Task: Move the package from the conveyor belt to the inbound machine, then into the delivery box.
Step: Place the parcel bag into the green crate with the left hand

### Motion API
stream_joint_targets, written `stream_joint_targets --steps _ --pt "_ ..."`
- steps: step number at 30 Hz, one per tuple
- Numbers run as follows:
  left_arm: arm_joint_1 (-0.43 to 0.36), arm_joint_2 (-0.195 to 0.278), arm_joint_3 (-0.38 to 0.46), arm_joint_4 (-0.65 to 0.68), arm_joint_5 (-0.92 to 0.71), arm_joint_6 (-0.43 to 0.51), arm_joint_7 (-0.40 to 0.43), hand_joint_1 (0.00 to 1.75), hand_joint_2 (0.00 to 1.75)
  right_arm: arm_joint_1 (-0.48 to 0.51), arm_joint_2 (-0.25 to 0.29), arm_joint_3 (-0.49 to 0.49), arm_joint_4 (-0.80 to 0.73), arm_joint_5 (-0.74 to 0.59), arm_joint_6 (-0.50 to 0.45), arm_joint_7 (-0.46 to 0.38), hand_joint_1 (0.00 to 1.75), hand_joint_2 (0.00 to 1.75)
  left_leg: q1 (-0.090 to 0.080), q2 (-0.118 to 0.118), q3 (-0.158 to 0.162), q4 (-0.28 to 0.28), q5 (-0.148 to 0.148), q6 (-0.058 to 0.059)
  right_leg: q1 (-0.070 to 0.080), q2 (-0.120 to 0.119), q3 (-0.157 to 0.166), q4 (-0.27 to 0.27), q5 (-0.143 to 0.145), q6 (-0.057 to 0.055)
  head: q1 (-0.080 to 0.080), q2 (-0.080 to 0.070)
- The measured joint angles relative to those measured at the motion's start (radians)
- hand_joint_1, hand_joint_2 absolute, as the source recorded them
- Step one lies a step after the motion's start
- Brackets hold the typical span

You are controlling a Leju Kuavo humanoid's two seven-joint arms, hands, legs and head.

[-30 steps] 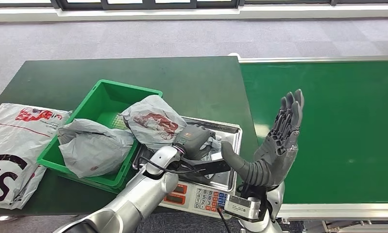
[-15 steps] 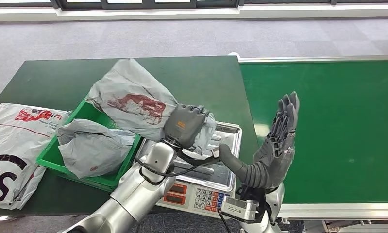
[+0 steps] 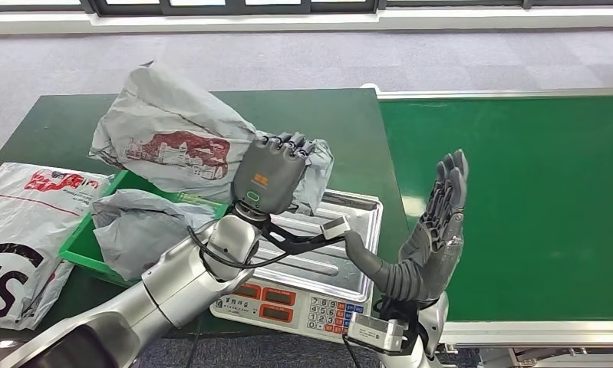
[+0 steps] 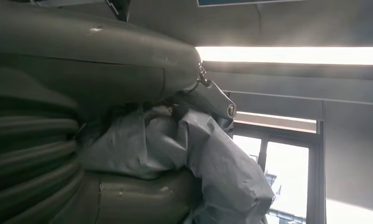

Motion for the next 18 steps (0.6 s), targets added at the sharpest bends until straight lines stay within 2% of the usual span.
stream_joint_targets --steps 4,7,10,13,18 --pt "-0.002 0.009 -0.004 0.001 0.0 -0.012 -0.01 1.75 1.75 0.0 0.0 0.0 0.0 0.0 0.0 0.008 0.0 1.75 0.0 0.0 0.0 0.0 0.0 0.0 0.0 0.0 0.0 0.0 0.0 0.0 0.0 0.0" --pt "-0.004 0.01 0.008 0.03 0.0 -0.028 -0.054 1.75 1.75 -0.003 -0.003 0.006 0.0 0.0 0.0 0.018 0.0 1.75 0.0 0.0 0.0 0.0 0.0 0.0 0.0 0.0 0.0 0.0 0.0 0.0 0.0 0.0" --pt "-0.004 0.002 0.052 0.12 0.0 -0.008 -0.111 1.75 1.75 -0.012 -0.007 0.019 0.0 -0.006 0.0 0.027 0.0 1.75 0.0 0.001 0.0 0.0 0.0 0.0 0.0 0.0 0.0 0.0 0.0 0.0 0.0 0.0" --pt "-0.005 -0.007 0.094 0.2 0.0 0.008 -0.135 1.75 1.75 -0.019 -0.01 0.027 0.0 -0.009 0.0 0.029 0.0 1.75 0.0 0.001 0.0 0.0 0.001 -0.001 0.0 0.0 0.0 0.0 0.001 -0.001 0.0 0.0" --pt "-0.014 -0.036 0.193 0.358 0.0 -0.026 -0.198 1.75 1.75 -0.038 -0.014 0.037 0.001 -0.014 0.0 0.035 0.0 1.75 0.0 0.001 0.0 0.0 0.001 -0.001 0.0 0.001 0.0 0.0 0.001 -0.001 0.0 0.0"
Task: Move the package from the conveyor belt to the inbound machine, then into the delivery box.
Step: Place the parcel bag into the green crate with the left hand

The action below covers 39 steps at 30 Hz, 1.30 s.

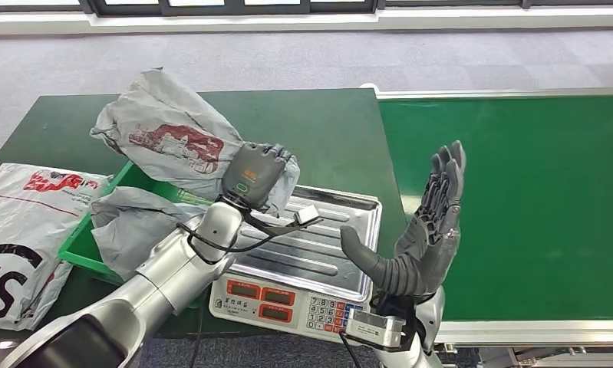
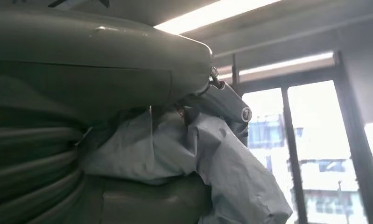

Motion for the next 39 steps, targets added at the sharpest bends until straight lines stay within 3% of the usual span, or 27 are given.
stream_joint_targets --steps 8,20,22,24,26,29,34,39 --pt "-0.058 -0.021 0.132 0.222 0.0 -0.061 -0.028 1.75 1.75 -0.034 -0.005 0.01 0.032 -0.028 0.0 -0.002 0.0 1.75 0.001 -0.001 0.0 0.0 0.0 -0.001 0.001 0.0 0.0 0.0 0.0 0.0 0.0 0.0" --pt "-0.113 -0.012 0.181 0.322 0.0 -0.121 0.009 1.75 1.75 -0.067 -0.006 0.015 0.08 -0.047 0.0 -0.012 0.0 1.75 0.001 -0.001 0.0 0.0 0.001 -0.001 0.001 0.0 0.0 0.0 0.0 0.0 0.0 0.0" --pt "-0.118 -0.008 0.195 0.328 0.0 -0.118 0.012 0.87 1.75 -0.069 -0.006 0.015 0.084 -0.048 0.0 -0.014 0.0 1.75 0.001 -0.001 0.0 0.0 0.001 -0.001 0.001 0.0 0.0 0.001 0.0 0.0 0.0 0.0" --pt "-0.124 -0.005 0.222 0.331 0.0 -0.11 0.012 0.0 0.87 -0.069 -0.006 0.015 0.086 -0.048 0.0 -0.014 0.0 1.75 0.001 -0.001 0.0 0.0 0.001 -0.001 0.001 0.0 0.0 0.001 0.0 0.0 0.0 0.0" --pt "-0.127 -0.004 0.253 0.331 0.002 -0.092 0.008 0.0 0.0 -0.069 -0.006 0.015 0.088 -0.047 0.0 -0.014 0.0 1.75 0.001 -0.001 0.0 0.0 0.001 -0.001 0.001 0.0 0.0 0.001 0.0 0.0 0.0 0.0" --pt "-0.129 -0.004 0.319 0.322 0.019 -0.052 -0.026 0.0 0.0 -0.07 -0.006 0.015 0.091 -0.045 0.0 -0.014 0.0 1.75 0.001 -0.001 0.0 0.0 0.001 -0.001 0.001 0.0 0.0 0.001 0.0 0.0 0.0 0.0" --pt "-0.129 -0.017 0.499 0.265 0.124 0.011 -0.138 0.0 0.0 -0.07 -0.006 0.015 0.092 -0.028 0.0 -0.014 0.0 1.75 0.001 -0.001 0.0 0.0 0.001 -0.001 0.001 0.0 -0.001 0.001 0.0 0.0 0.0 0.0" --pt "-0.126 -0.027 0.588 0.229 0.145 0.016 -0.159 0.0 0.0 -0.069 -0.006 0.015 0.092 -0.024 0.0 -0.014 0.0 1.75 0.001 -0.001 0.0 0.0 0.001 -0.001 0.001 0.0 0.0 0.001 0.0 0.0 0.0 0.0"
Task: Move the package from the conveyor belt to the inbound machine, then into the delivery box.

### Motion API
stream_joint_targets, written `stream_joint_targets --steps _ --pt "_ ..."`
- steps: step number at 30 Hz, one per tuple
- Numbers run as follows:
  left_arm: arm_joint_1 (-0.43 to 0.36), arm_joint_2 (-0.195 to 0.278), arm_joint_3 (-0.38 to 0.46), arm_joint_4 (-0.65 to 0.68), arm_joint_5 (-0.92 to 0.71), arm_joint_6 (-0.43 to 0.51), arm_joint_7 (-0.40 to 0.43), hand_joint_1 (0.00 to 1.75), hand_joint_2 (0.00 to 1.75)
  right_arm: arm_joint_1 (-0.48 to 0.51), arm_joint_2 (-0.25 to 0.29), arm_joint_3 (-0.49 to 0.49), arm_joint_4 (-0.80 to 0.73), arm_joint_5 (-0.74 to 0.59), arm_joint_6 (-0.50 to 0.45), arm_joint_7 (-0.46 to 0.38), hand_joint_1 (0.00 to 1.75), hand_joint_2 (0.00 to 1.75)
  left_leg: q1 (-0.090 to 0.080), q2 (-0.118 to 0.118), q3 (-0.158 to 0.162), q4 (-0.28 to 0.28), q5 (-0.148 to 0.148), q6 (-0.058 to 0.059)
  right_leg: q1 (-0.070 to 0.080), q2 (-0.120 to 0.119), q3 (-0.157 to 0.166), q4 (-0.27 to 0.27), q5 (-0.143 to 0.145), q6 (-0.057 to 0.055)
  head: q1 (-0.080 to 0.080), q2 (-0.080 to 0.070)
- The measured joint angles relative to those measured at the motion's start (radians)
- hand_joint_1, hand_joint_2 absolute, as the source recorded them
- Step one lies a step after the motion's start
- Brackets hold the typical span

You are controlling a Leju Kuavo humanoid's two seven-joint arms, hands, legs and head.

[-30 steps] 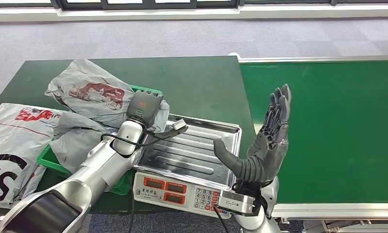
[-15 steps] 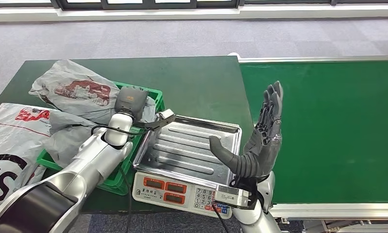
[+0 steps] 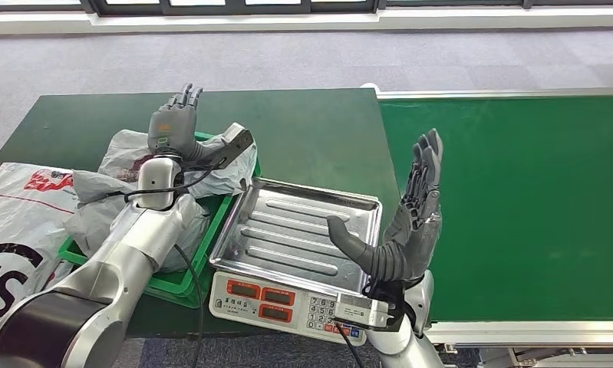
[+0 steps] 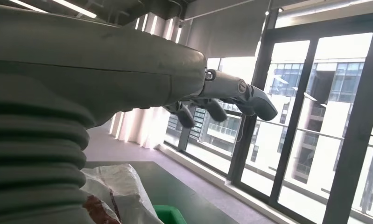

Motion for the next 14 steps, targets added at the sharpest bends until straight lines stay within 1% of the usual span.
stream_joint_targets --steps 2,3,5,7,10,13,14 --pt "0.004 -0.005 0.024 -0.012 0.045 -0.003 -0.028 0.0 0.0 0.0 0.0 0.0 0.0 0.003 0.0 0.0 0.0 1.75 0.0 0.0 0.0 0.0 0.0 0.0 0.0 0.0 0.0 0.0 0.0 0.0 0.0 0.0" --pt "0.009 -0.012 0.044 -0.023 0.1 -0.014 -0.066 0.0 0.0 0.001 0.0 0.0 0.0 0.006 0.0 -0.002 0.0 1.75 0.0 0.0 0.0 0.0 0.0 0.0 0.0 0.0 0.0 0.0 0.0 0.0 0.0 0.0" --pt "0.028 -0.032 0.101 -0.062 0.269 -0.063 -0.175 0.0 0.0 0.004 0.0 -0.001 0.0 0.013 0.0 -0.009 0.0 1.75 0.0 0.0 0.0 0.0 0.0 0.0 0.0 0.0 0.0 0.0 0.0 0.0 0.0 0.0" --pt "0.063 -0.059 0.166 -0.128 0.459 -0.135 -0.271 0.0 0.0 0.013 0.0 -0.003 0.0 0.019 0.0 -0.019 0.0 1.75 0.0 0.0 0.0 0.0 0.0 0.0 0.0 0.0 0.0 0.0 0.0 0.0 0.0 0.0" --pt "0.137 -0.099 0.239 -0.247 0.729 -0.203 -0.351 0.0 0.0 0.034 0.0 -0.011 -0.002 0.031 -0.001 -0.029 0.0 1.75 0.0 0.001 0.0 0.0 -0.001 0.0 0.0 0.0 0.0 0.0 0.0 0.0 0.0 0.0" --pt "0.253 -0.127 0.259 -0.397 0.987 -0.235 -0.416 0.0 0.0 0.067 0.003 -0.027 -0.011 0.066 -0.003 -0.034 0.0 1.75 -0.001 0.001 0.0 0.0 -0.002 0.0 -0.001 0.0 0.0 0.0 -0.001 0.0 0.0 0.0" --pt "0.276 -0.13 0.257 -0.425 1.024 -0.238 -0.423 0.0 0.0 0.074 0.004 -0.03 -0.014 0.073 -0.003 -0.034 0.0 1.75 -0.001 0.001 0.0 0.0 -0.003 0.0 0.0 0.0 0.0 0.0 -0.001 0.0 0.0 0.0"
